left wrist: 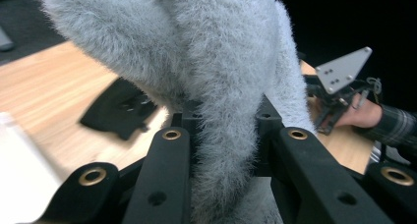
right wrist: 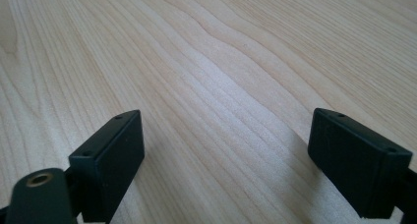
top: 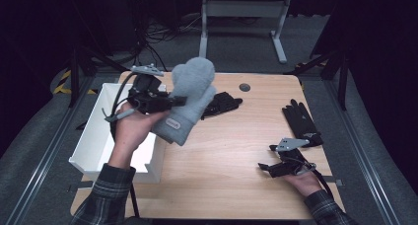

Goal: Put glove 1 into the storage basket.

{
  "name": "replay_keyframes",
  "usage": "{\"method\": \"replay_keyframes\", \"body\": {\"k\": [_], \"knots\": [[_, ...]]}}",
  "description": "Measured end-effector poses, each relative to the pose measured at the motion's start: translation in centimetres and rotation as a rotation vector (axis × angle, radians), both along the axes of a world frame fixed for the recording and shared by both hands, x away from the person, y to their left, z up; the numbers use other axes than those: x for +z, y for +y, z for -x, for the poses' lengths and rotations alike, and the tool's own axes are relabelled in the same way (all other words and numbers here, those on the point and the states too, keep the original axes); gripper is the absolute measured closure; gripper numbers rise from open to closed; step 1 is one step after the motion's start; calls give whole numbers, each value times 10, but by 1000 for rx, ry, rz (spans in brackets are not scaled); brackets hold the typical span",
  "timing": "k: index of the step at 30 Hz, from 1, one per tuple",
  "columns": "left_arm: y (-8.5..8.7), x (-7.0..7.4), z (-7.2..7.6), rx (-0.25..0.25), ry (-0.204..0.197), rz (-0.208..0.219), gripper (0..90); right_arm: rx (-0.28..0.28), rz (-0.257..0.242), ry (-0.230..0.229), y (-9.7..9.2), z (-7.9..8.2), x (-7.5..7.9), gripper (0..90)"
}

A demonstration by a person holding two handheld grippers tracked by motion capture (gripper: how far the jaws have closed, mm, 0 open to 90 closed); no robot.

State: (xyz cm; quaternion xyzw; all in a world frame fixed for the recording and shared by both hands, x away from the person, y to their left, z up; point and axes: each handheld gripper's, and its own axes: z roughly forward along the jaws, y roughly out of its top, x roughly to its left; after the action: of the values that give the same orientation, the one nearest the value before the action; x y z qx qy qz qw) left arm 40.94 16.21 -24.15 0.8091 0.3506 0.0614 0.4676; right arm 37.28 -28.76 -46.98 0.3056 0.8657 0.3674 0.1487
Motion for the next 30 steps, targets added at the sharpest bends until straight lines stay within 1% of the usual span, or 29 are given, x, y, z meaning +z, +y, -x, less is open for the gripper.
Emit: {"method": "replay_keyframes", "body": {"k": [1, 2, 4, 8, 10, 13, 16, 18, 19, 20, 22, 23, 24, 26, 27, 28, 29, 30], "knots": [[10, 0, 1, 23, -2, 5, 756, -1, 0, 0, 0, 0, 0, 146], [10, 0, 1, 23, -2, 5, 756, -1, 0, 0, 0, 0, 0, 146], [23, 0, 2, 46, 0, 8, 756, -1, 1, 0, 0, 0, 0, 146], [39, -2, 6, 75, 6, -7, 756, 0, 0, 2, 0, 0, 0, 146], [48, -5, 9, 96, 12, 0, 756, 3, -2, 2, 0, 0, 0, 144], [62, -12, 14, 134, 25, 1, 756, 29, -1, 4, -4, -2, 0, 146], [75, -19, 18, 174, 38, 8, 755, 42, -5, 6, -5, -3, 0, 148], [85, -25, 20, 202, 54, 16, 755, 46, -2, 6, -5, -3, 0, 143], [93, -32, 21, 224, 69, 19, 755, 49, -1, 6, -5, -4, 0, 138], [93, -32, 21, 224, 69, 19, 755, 49, -1, 6, -5, -4, 0, 138], [101, -41, 22, 243, 92, 26, 755, 53, 0, 5, -5, -5, 0, 133], [106, -51, 21, 258, 115, 30, 755, 53, -1, 8, -5, -5, 0, 129], [106, -51, 21, 258, 115, 30, 755, 53, -1, 8, -5, -5, 0, 129], [111, -67, 16, 270, 145, 34, 755, 53, -1, 8, -5, -5, 0, 129], [111, -67, 16, 270, 145, 34, 755, 53, -1, 8, -5, -5, 0, 129], [113, -75, 13, 276, 161, 39, 755, 53, 0, 8, -5, -5, 0, 129], [114, -79, 11, 281, 168, 43, 755, 53, 0, 8, -5, -5, 0, 129], [116, -87, 8, 291, 186, 47, 755, 53, 0, 9, -5, -5, 0, 128]]}}
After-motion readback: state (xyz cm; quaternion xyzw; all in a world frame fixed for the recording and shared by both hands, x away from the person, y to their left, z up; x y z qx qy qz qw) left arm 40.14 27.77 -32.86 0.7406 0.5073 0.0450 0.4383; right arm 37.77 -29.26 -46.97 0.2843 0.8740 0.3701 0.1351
